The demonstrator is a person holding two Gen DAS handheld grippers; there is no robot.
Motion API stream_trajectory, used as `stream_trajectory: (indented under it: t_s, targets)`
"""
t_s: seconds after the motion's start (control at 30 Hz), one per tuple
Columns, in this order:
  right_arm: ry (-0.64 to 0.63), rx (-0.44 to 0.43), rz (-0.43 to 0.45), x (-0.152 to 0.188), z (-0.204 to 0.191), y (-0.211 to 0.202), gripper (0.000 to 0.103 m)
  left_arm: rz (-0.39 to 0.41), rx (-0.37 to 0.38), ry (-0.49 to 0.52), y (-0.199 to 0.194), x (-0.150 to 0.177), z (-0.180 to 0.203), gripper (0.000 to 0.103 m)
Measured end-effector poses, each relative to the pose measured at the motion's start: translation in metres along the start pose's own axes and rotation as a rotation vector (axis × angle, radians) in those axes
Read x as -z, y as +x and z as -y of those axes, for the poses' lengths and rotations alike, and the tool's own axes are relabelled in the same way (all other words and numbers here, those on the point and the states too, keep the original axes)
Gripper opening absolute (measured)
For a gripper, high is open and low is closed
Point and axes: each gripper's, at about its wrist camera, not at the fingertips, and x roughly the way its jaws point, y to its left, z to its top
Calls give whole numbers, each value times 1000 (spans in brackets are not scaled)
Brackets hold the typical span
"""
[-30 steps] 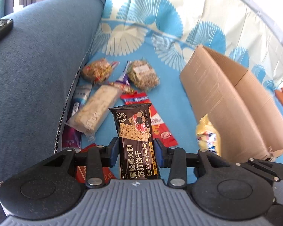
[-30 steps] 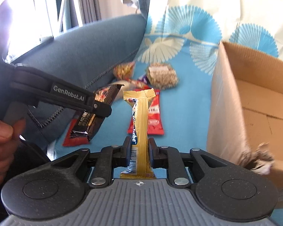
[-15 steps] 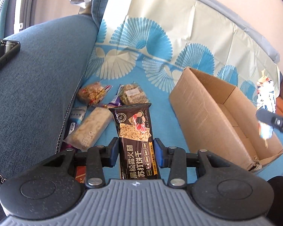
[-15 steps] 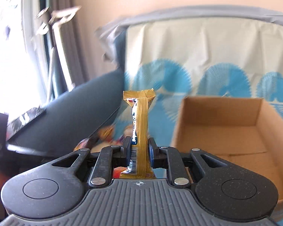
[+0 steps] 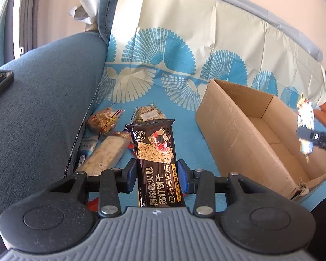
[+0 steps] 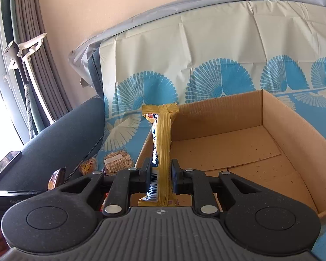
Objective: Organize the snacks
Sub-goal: 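Carry both snacks over the cardboard box and open both grippers to drop them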
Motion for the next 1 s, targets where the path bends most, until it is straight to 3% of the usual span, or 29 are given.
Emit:
stream_trajectory:
  t_s: [0.43, 0.63, 0.83, 0.9, 1.0]
  targets:
    - [-32, -98, 33, 4, -2, -12, 19, 37, -90, -20, -1, -6, 19, 43]
    - [-2, -94, 42, 3, 4, -11, 19, 58, -62, -82, -3, -21, 36, 43]
    - [109, -15, 80, -2, 26, -9, 19, 101, 11, -59, 0, -57, 83, 43]
    - [165, 43, 118, -3, 38, -12, 19, 132, 24, -29, 1, -72, 109, 43]
    - [254, 167, 159, -3, 55, -14, 29, 195, 89, 55, -2, -97, 157, 44]
